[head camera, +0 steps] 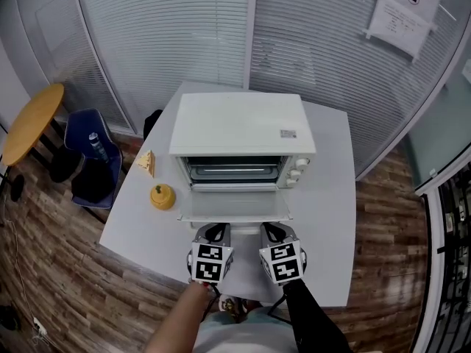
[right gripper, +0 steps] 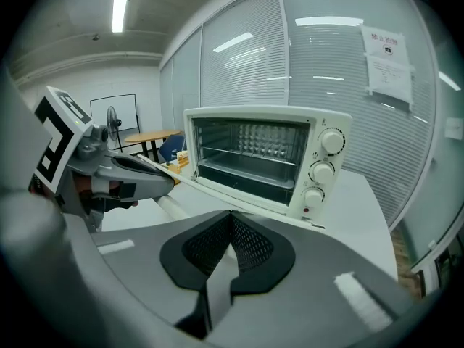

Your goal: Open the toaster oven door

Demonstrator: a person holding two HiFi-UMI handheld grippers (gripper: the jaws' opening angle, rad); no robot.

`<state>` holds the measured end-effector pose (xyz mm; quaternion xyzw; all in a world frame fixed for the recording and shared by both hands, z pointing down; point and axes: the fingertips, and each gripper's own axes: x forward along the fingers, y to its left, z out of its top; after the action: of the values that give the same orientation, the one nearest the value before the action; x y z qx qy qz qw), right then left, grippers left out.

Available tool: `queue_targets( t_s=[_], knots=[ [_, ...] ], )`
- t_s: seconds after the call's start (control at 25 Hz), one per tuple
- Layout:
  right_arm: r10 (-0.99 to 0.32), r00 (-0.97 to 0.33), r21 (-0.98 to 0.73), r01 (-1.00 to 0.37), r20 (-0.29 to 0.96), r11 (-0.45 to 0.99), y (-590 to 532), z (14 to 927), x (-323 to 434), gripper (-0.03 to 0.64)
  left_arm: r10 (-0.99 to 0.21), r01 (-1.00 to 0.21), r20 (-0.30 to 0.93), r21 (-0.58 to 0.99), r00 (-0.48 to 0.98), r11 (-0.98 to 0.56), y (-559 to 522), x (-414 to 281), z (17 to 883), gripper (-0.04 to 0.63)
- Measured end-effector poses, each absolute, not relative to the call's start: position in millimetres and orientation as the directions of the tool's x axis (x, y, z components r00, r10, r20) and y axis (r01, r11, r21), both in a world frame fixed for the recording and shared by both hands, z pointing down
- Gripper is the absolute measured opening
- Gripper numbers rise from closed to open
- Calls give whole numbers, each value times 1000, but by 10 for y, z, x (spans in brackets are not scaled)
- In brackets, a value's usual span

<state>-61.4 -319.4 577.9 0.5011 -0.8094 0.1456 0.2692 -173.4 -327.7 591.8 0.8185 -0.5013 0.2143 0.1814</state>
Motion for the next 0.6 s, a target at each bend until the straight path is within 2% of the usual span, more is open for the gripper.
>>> queue_targets(
  t_s=[0.6],
  knots=[
    [-721, -333, -62, -925, 608, 375, -2915, 6322, -544, 3, -698, -898, 577, 169, 425, -407, -2963, -1669, 6464, 57]
  ],
)
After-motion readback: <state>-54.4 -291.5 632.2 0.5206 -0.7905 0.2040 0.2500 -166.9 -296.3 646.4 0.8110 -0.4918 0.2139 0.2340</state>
